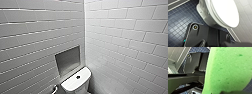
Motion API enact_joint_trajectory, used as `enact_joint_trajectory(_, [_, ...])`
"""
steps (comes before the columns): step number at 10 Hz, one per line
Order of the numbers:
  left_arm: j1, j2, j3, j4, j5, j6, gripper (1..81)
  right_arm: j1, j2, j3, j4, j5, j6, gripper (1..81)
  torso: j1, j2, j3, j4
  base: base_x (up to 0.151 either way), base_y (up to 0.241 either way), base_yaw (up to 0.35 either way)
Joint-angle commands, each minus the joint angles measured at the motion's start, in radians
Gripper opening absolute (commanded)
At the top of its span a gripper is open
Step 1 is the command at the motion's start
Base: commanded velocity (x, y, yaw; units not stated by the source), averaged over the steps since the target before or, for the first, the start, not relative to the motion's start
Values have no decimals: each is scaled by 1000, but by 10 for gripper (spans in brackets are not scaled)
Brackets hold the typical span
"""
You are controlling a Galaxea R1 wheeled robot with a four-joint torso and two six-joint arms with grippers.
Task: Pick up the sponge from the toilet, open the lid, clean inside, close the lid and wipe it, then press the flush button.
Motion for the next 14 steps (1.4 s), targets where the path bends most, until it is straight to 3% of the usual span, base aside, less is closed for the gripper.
enact_joint_trajectory(1, [-226,-68,172,-195,160,187,811,44,-12,16,6,-66,0,10,0,0,0,0,0,0,0])
enact_joint_trajectory(4, [-330,-51,221,-201,163,185,811,37,-12,13,9,-54,1,10,1,0,0,0,0,0,0])
enact_joint_trajectory(8, [-490,-28,241,-227,236,169,811,26,-11,14,3,-51,-2,10,1,0,0,0,0,0,0])
enact_joint_trajectory(14, [-718,26,215,-488,242,139,811,29,-8,16,9,-30,3,10,2,1,0,0,0,0,0])
